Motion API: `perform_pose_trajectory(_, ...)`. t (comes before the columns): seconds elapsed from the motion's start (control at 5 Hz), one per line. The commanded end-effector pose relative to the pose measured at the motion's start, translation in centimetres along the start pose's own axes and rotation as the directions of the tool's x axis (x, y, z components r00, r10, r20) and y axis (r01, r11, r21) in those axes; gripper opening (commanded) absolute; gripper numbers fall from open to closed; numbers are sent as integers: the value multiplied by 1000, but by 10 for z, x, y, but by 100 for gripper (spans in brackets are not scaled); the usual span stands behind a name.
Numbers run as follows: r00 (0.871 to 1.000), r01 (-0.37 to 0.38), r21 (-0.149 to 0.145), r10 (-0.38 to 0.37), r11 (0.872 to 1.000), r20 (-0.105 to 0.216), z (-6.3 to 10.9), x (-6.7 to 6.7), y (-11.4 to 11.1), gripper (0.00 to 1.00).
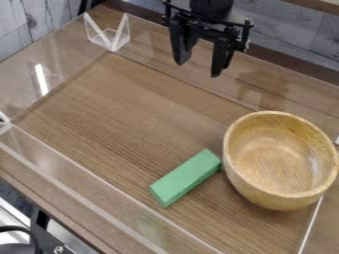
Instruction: Put green stick into wooden bowl
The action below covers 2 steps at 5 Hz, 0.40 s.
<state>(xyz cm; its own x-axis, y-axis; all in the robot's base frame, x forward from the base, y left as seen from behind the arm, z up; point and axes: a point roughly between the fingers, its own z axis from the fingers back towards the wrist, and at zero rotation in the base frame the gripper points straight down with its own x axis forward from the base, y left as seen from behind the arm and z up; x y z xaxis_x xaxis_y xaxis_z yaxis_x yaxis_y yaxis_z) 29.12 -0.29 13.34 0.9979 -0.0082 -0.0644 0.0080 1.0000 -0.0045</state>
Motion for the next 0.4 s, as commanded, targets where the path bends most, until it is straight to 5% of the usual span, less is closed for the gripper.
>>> perform_pose_trajectory(0.0, 996, 21, 1, -20, 1000, -82, -27, -14, 1, 100)
perform_pose_trajectory(0.2, 983, 85, -15, -86, 996, -159, -55, -37, -3, 0)
